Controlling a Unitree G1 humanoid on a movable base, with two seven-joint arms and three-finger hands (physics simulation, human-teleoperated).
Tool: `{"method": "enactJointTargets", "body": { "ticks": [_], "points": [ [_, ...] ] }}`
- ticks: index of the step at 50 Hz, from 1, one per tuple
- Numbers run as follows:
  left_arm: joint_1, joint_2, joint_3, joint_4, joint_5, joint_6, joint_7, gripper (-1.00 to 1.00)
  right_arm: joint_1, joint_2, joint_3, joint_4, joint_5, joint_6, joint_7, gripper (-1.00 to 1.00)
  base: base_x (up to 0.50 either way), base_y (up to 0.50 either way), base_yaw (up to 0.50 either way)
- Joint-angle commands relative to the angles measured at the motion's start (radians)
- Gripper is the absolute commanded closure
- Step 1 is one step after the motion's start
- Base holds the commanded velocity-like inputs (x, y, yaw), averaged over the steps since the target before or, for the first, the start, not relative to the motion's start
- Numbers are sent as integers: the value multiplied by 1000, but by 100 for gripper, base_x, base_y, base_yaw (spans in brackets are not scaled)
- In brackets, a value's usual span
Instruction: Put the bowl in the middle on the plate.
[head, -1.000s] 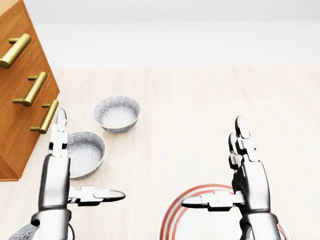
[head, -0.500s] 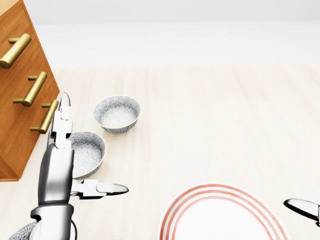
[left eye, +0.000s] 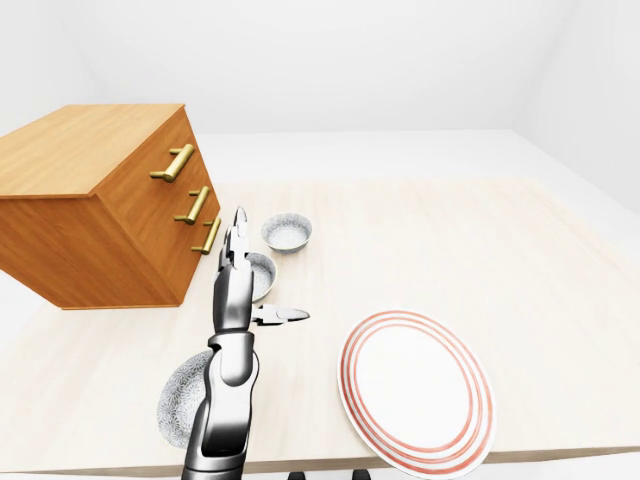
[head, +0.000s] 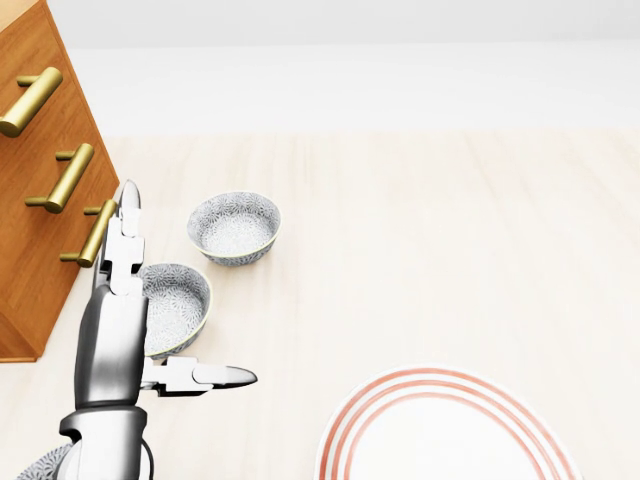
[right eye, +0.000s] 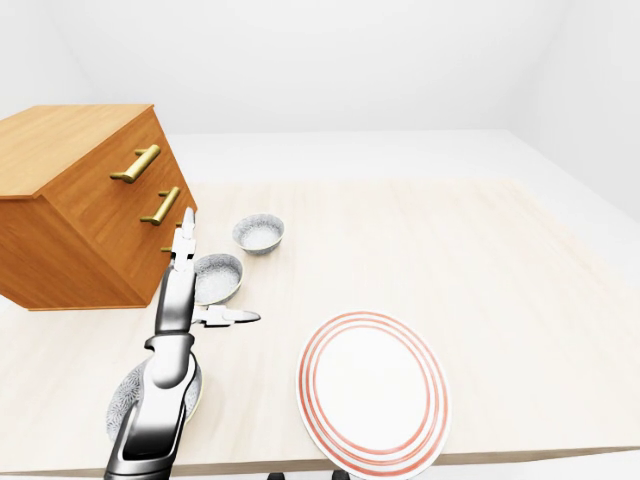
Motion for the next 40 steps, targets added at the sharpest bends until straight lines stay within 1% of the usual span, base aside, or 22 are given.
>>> {"method": "enactJointTargets", "body": {
  "ticks": [1, 9, 40],
  "points": [
    [5, -1, -3, -7, 5, 0, -3, -100, 7, -26, -117, 49, 50, 0, 27, -100, 0, 0, 0],
    [10, -1, -6, -16, 10, 0, -6, -100, 3, -5, -57, 120, 23, 0, 31, -100, 0, 0, 0],
    [5, -1, -3, -5, 9, 0, -3, -100, 9, -2, -61, 126, 25, 0, 21, -100, 0, 0, 0]
  ]
}}
